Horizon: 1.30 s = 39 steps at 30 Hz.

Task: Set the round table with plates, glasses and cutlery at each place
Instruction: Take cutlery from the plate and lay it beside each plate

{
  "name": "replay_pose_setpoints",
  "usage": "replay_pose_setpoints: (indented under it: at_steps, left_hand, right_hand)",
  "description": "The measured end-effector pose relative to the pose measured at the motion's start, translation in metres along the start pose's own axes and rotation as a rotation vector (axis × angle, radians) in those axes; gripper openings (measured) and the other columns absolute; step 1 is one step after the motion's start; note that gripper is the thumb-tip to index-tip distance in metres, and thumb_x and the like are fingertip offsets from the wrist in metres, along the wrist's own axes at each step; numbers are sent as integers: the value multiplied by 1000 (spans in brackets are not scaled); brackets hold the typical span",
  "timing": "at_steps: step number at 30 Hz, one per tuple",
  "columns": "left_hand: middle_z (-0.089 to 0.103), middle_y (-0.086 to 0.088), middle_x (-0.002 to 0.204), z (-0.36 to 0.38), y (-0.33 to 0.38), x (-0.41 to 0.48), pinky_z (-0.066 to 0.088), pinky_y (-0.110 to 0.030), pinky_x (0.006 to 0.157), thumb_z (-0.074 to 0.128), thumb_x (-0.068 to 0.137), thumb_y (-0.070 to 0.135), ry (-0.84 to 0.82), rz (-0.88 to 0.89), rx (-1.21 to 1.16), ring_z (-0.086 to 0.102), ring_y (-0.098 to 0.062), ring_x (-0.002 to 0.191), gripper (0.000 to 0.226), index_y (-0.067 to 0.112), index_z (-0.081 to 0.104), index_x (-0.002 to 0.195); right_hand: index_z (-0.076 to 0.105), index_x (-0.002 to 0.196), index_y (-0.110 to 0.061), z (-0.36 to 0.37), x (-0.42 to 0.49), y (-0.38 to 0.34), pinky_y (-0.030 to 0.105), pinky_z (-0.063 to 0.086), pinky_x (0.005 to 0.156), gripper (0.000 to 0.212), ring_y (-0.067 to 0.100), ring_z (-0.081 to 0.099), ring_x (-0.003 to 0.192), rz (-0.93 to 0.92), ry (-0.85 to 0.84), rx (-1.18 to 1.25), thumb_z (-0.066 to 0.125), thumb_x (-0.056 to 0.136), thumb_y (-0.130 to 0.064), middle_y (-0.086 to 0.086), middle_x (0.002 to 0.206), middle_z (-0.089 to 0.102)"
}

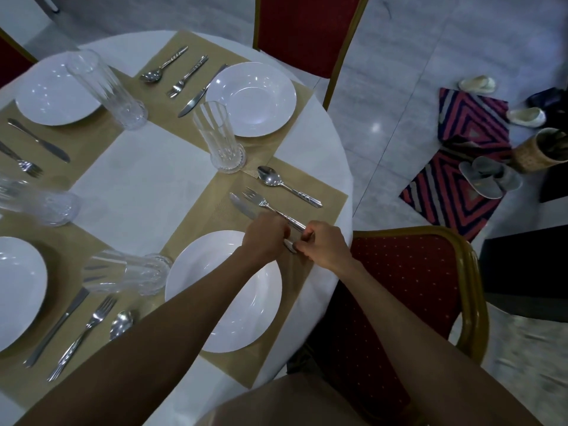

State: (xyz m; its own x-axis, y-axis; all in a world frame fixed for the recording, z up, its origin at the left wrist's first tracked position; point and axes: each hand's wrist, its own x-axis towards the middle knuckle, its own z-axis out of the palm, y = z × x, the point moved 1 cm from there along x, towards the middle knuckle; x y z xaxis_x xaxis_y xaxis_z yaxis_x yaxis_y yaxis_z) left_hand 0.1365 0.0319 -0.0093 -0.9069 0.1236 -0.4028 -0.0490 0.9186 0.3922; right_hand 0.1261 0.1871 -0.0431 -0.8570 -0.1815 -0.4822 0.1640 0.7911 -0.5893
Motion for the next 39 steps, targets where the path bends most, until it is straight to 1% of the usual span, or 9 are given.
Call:
replay_pose_setpoints:
  at_steps: [3, 5, 10, 12, 14, 16, 22, 33, 39]
  left_hand:
    - [65, -10, 105, -1, -1, 4, 54, -43, 84, 60, 87, 9, 0, 44, 86, 56, -29, 110, 21, 17, 76, 97]
    - [64, -9, 108, -1, 0, 6, 54, -43, 85, 61, 88, 15, 7, 47, 125, 55, -28, 112, 20, 22, 77, 98]
    - [63, -5, 108, 0, 0, 11, 50, -38, 84, 65, 86, 23, 11, 63, 199, 54, -26, 113, 17, 29, 76, 97]
    - [63, -5, 106, 0, -2, 12, 51, -38, 83, 66, 86, 24, 15, 71, 187, 54, -26, 112, 16, 29, 76, 96]
    - [64, -4, 105, 0, -4, 12, 51, -39, 85, 66, 85, 23, 13, 86, 171, 54, -25, 111, 16, 28, 77, 96]
    - [65, -4, 104, 1, -6, 12, 50, -38, 85, 67, 84, 23, 11, 93, 156, 54, -24, 111, 16, 27, 77, 96]
    - [67, -3, 106, 2, -9, 15, 50, -40, 89, 70, 85, 22, 7, 101, 134, 55, -22, 112, 16, 26, 77, 99]
    - [68, -5, 107, 4, -17, 14, 52, -40, 88, 69, 86, 15, 17, 110, 63, 58, -22, 108, 17, 19, 78, 99]
    - [67, -4, 108, 7, -16, 14, 52, -39, 90, 67, 86, 16, 14, 92, 63, 57, -23, 110, 18, 21, 77, 101]
  right_hand:
    - [64, 79, -25, 0, -3, 5, 29, 53, 72, 18, 14, 64, 78, -2, 5, 20, 81, 76, -27, -6, 81, 66]
    - [64, 80, -24, 1, -8, 8, 28, 52, 73, 18, 13, 64, 78, -20, -2, 41, 81, 75, -24, -7, 80, 66]
    - [68, 86, -15, 8, -17, 11, 31, 55, 75, 18, 15, 65, 75, -53, 22, 78, 78, 72, -9, -5, 76, 66]
    - [68, 89, -13, 10, -18, 12, 28, 53, 73, 19, 13, 64, 75, -56, 50, 88, 77, 74, -7, -6, 75, 65]
    - [67, 92, -14, 11, -18, 13, 22, 49, 71, 20, 12, 63, 74, -54, 77, 101, 77, 76, -7, -7, 76, 64]
    - [67, 91, -14, 12, -17, 14, 20, 47, 70, 19, 12, 63, 74, -52, 94, 105, 77, 76, -8, -5, 77, 65]
    - [71, 87, -14, 15, -14, 13, 26, 50, 72, 12, 14, 64, 76, -58, 123, 83, 76, 76, -11, -2, 79, 70]
    - [70, 90, -18, 15, -12, 12, 23, 49, 73, 11, 12, 65, 79, -52, 86, 57, 75, 81, -15, -4, 82, 70]
    - [70, 86, -20, 14, -12, 11, 27, 52, 75, 10, 13, 65, 77, -53, 85, 58, 76, 79, -16, -6, 76, 68]
